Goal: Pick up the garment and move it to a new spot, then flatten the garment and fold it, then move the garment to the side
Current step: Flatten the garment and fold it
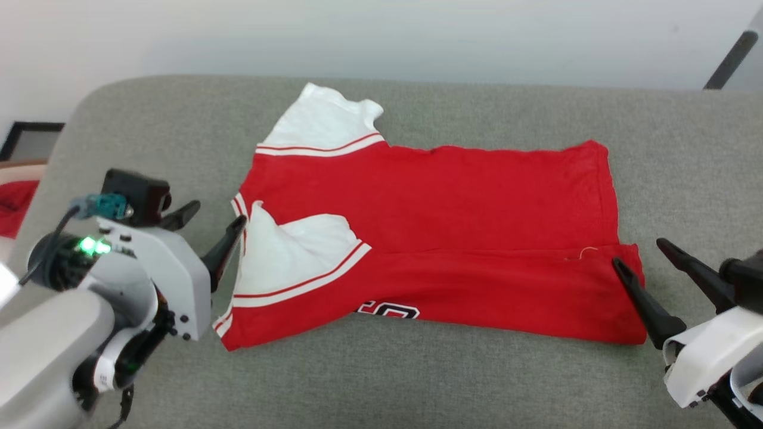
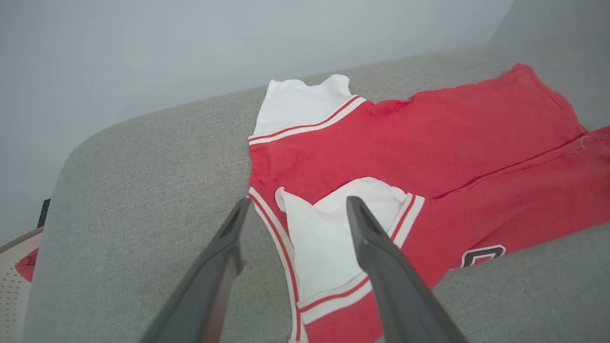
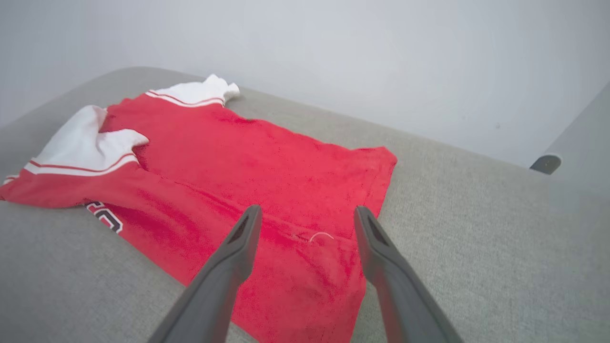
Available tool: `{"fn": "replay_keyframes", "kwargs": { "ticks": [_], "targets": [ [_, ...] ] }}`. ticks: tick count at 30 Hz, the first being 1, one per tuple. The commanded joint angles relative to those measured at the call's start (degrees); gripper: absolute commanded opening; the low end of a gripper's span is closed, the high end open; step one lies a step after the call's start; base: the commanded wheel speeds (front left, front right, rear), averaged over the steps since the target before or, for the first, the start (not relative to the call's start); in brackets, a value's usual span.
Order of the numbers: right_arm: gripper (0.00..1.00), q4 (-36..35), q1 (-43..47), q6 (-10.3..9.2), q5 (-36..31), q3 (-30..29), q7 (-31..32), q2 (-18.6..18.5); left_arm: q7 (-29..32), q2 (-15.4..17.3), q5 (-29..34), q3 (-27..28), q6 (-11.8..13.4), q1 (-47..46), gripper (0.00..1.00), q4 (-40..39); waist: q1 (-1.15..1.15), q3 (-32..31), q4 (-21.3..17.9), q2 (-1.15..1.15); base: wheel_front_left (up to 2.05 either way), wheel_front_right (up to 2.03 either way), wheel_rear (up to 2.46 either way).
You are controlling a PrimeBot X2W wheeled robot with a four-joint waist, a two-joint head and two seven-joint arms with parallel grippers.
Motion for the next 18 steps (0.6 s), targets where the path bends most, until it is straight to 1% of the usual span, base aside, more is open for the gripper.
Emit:
{"fn": "replay_keyframes", "kwargs": {
  "ticks": [1, 6, 7, 8, 10, 14, 18],
  "targets": [
    [1.0, -1.3, 1.4, -0.06, -1.3, -0.6, -3.0, 0.4, -0.8, 0.7, -0.6, 0.5, 1.8, 1.8, 1.0, -1.6, 0.0, -2.0, 0.7, 0.0, 0.0, 0.0, 0.0],
    [1.0, -4.1, 3.4, -0.06, -4.6, -2.7, -8.9, 2.4, -0.7, 2.1, -2.7, 1.7, 5.8, 4.0, 1.0, -5.8, 0.0, -3.1, 0.3, 0.0, 0.0, 0.0, 0.0],
    [1.0, -4.6, 3.7, -0.06, -5.1, -3.3, -9.9, 3.3, -0.3, 2.4, -3.1, 1.8, 6.3, 4.2, 1.0, -6.5, 0.0, -3.2, 0.1, 0.0, 0.0, 0.0, 0.0],
    [1.0, -4.6, 3.7, -0.06, -5.1, -3.3, -9.9, 3.3, -0.3, 2.4, -3.1, 1.8, 6.3, 4.2, 1.0, -6.5, 0.0, -3.2, 0.1, 0.0, 0.0, 0.0, 0.0],
    [1.0, -5.6, 4.4, -0.06, -6.7, -4.1, -11.4, 4.5, 0.5, 2.7, -4.0, 2.1, 7.5, 4.6, 1.0, -7.5, 0.0, -3.4, -0.6, 0.0, 0.0, 0.0, 0.0],
    [1.0, -6.9, 5.9, -0.06, -8.1, -6.1, -13.1, 8.4, 4.0, 3.2, -7.1, 2.6, 8.9, 4.5, 1.0, -7.7, 0.0, -3.3, -2.5, 0.0, 0.0, 0.0, 0.0],
    [1.0, -7.5, 7.6, -0.06, -9.0, -7.7, -13.7, 11.7, 10.4, 3.5, -11.2, 2.2, 9.6, 4.0, 1.0, -6.1, 0.0, -2.8, -4.6, 0.0, 0.0, 0.0, 0.0]
  ]
}}
